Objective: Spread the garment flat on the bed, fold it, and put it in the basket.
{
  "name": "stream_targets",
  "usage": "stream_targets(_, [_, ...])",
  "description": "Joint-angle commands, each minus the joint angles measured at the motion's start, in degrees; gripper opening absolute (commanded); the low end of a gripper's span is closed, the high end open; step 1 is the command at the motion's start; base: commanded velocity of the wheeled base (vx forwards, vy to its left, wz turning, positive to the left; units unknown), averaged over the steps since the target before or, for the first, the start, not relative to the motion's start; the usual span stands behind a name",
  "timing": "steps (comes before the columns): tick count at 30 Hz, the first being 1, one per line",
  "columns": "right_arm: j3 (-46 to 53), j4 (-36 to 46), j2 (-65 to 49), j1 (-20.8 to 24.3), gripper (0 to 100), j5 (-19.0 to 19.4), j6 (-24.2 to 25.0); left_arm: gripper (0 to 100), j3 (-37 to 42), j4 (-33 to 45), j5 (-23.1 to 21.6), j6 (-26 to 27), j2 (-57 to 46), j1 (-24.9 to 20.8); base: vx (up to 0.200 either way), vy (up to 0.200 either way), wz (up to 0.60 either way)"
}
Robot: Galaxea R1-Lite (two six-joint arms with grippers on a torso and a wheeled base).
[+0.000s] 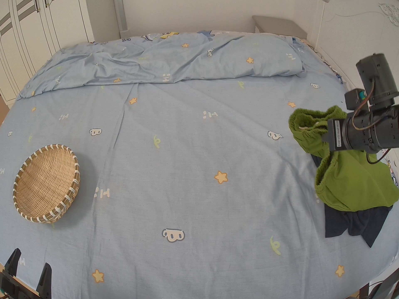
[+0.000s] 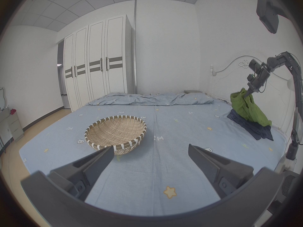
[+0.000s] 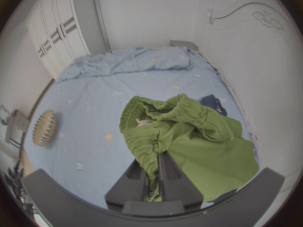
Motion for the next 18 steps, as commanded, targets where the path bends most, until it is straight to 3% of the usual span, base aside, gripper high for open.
stream_targets(1, [-5.62, 2.27, -0.95, 7.37, 0, 3.00, 4.36, 100, 0.92, 0.00, 0.04, 0.00, -0.93, 0.02, 0.000, 0.000, 0.00])
stream_targets(2, [-5.80, 2.45, -0.59, 11.59, 0, 3.00, 5.07, 100, 0.92, 0.00, 0.04, 0.00, -0.93, 0.02, 0.000, 0.000, 0.00])
stream_targets(6, [-6.33, 3.06, 1.34, 18.18, 0, 3.09, 6.03, 100, 0.92, 0.00, 0.04, 0.00, -0.93, 0.02, 0.000, 0.000, 0.00])
stream_targets(10, [-9.93, 1.13, 8.20, 26.79, 0, 3.09, 13.94, 100, 0.92, 0.00, 0.04, 0.00, -0.93, 0.02, 0.000, 0.000, 0.00])
stream_targets(14, [-12.92, 0.42, 14.52, 30.22, 0, 3.00, 14.65, 100, 0.92, 0.00, 0.04, 0.00, -0.93, 0.02, 0.000, 0.000, 0.00])
stream_targets(18, [-19.86, -3.44, 22.08, 29.96, 0, 3.18, 15.26, 100, 0.92, 0.00, 0.04, 0.00, -0.93, 0.02, 0.000, 0.000, 0.00])
